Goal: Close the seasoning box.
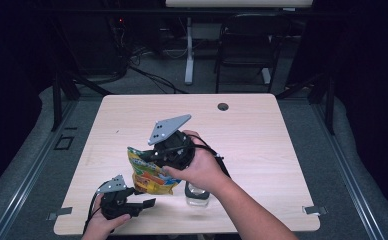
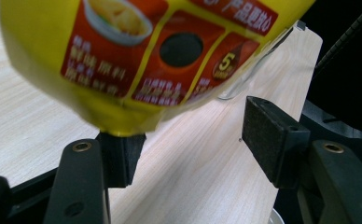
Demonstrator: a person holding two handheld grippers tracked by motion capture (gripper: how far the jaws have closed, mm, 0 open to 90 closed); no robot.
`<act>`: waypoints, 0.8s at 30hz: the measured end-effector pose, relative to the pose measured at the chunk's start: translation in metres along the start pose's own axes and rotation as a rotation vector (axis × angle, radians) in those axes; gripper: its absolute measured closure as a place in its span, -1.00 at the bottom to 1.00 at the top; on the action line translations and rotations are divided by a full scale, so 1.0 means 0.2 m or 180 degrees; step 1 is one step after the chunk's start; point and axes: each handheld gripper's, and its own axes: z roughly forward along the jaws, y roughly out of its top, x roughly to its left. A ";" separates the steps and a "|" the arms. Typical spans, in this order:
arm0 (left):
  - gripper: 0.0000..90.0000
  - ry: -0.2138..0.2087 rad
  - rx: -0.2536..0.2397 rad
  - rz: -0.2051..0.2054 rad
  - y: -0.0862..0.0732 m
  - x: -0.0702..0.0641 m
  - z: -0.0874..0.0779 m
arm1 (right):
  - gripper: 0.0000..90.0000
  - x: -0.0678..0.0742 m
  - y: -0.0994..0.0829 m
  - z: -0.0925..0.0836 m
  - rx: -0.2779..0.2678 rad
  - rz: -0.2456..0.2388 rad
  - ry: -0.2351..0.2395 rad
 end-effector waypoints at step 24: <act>-0.05 -0.0013 -0.0063 -0.0077 0.01 0.01 -0.05 | 1.00 -0.05 -0.03 0.01 0.0013 -0.0002 -0.0031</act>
